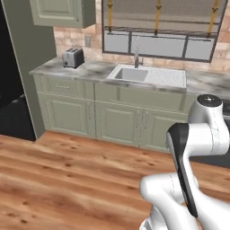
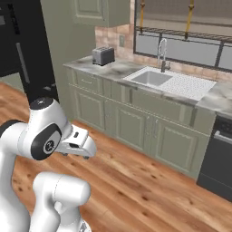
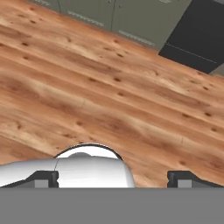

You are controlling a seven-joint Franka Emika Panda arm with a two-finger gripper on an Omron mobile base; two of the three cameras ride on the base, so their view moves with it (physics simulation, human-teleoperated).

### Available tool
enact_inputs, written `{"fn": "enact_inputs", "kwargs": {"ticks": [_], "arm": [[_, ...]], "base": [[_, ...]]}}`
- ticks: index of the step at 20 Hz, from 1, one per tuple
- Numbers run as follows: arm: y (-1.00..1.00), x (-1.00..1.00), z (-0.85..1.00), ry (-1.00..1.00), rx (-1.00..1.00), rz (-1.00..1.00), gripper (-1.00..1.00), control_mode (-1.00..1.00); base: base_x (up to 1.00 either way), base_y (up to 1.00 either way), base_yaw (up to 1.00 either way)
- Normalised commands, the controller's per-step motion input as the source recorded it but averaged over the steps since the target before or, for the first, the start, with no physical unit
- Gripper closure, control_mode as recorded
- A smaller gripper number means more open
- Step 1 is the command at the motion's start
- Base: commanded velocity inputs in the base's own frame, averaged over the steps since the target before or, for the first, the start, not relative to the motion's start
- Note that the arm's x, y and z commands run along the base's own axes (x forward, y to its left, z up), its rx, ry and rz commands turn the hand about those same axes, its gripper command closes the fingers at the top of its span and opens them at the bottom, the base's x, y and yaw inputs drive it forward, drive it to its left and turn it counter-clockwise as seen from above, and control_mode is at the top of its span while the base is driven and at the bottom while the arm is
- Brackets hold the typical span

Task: Retrieve the butter from the fridge and place it on a plate on the dining table. Then retrieve the butter knife by the fridge and place it near the plate.

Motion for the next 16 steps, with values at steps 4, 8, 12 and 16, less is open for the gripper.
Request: {"fn": "enact_inputs", "kwargs": {"ticks": [4,8,12,16], "arm": [[0.0,0.0,0.0,0.0,0.0,0.0,-1.0,1.0],[0.0,0.0,0.0,0.0,0.0,0.0,-1.0,1.0],[0.0,0.0,0.0,0.0,0.0,0.0,-1.0,1.0],[0.0,0.0,0.0,0.0,0.0,0.0,-1.0,1.0]], "base": [[0.51,0.62,-0.06],[0.47,0.62,-0.07],[0.48,0.61,-0.08],[0.5,0.63,-0.08]]}}
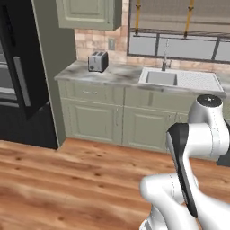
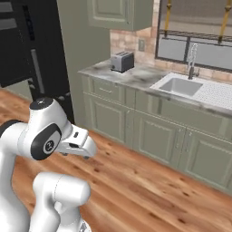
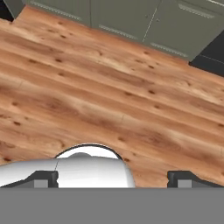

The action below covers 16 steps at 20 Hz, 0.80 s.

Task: Retrieve the butter from the fridge and place it on a plate on the dining table. Then retrieve the butter knife by the fridge and place it near the plate.

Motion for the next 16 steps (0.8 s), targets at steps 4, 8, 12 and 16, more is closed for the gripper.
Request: {"fn": "enact_inputs", "kwargs": {"ticks": [4,8,12,16], "arm": [[0.0,0.0,0.0,0.0,0.0,0.0,-1.0,1.0],[0.0,0.0,0.0,0.0,0.0,0.0,-1.0,1.0],[0.0,0.0,0.0,0.0,0.0,0.0,-1.0,1.0],[0.0,0.0,0.0,0.0,0.0,0.0,-1.0,1.0]], "base": [[0.42,0.78,-0.07],[0.26,0.99,-0.1],[0.0,1.0,-0.2],[0.0,1.0,-0.26]]}}
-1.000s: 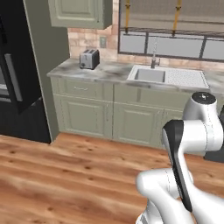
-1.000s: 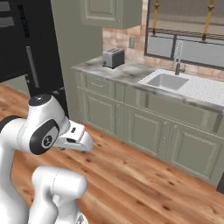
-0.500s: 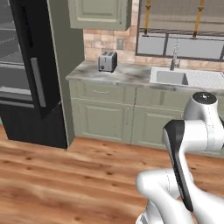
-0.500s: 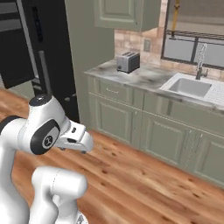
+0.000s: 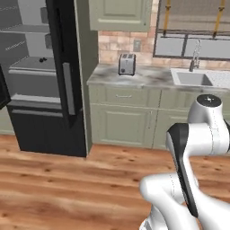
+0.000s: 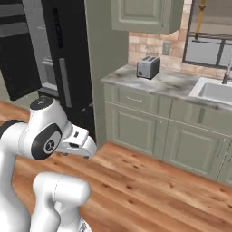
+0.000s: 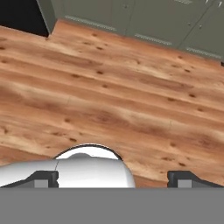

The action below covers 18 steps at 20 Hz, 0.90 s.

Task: Retrieve the butter from the fridge and place it on a plate on the dining table. Then retrieve the butter knife by the fridge and place it near the plate.

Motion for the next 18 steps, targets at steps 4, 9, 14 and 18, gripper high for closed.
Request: {"fn": "enact_inputs", "kwargs": {"ticks": [4,9,14,18], "arm": [[0.0,0.0,0.0,0.0,0.0,0.0,-1.0,1.0],[0.0,0.0,0.0,0.0,0.0,0.0,-1.0,1.0],[0.0,0.0,0.0,0.0,0.0,0.0,-1.0,1.0],[0.0,0.0,0.0,0.0,0.0,0.0,-1.0,1.0]], "base": [[-0.03,1.0,-0.33],[0.0,1.0,-0.33],[-0.12,1.0,-0.31],[-0.22,1.0,-0.09]]}}
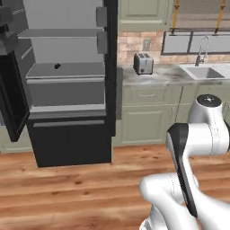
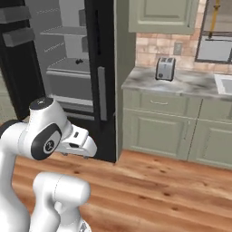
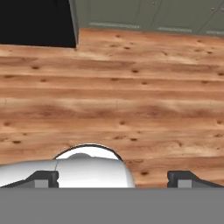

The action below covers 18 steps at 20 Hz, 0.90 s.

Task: Retrieve the butter from the fridge and place it on a plate on the dining table. Then retrieve the butter knife by the fridge and place it near the plate.

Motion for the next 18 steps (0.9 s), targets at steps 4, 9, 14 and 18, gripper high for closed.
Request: {"fn": "enact_inputs", "kwargs": {"ticks": [4,9,14,18], "arm": [[0.0,0.0,0.0,0.0,0.0,0.0,-1.0,1.0],[0.0,0.0,0.0,0.0,0.0,0.0,-1.0,1.0],[0.0,0.0,0.0,0.0,0.0,0.0,-1.0,1.0],[0.0,0.0,0.0,0.0,0.0,0.0,-1.0,1.0]], "base": [[-0.25,1.0,0.0],[-0.28,1.0,0.0],[-0.23,0.99,0.0],[-0.11,1.0,-0.02]]}}
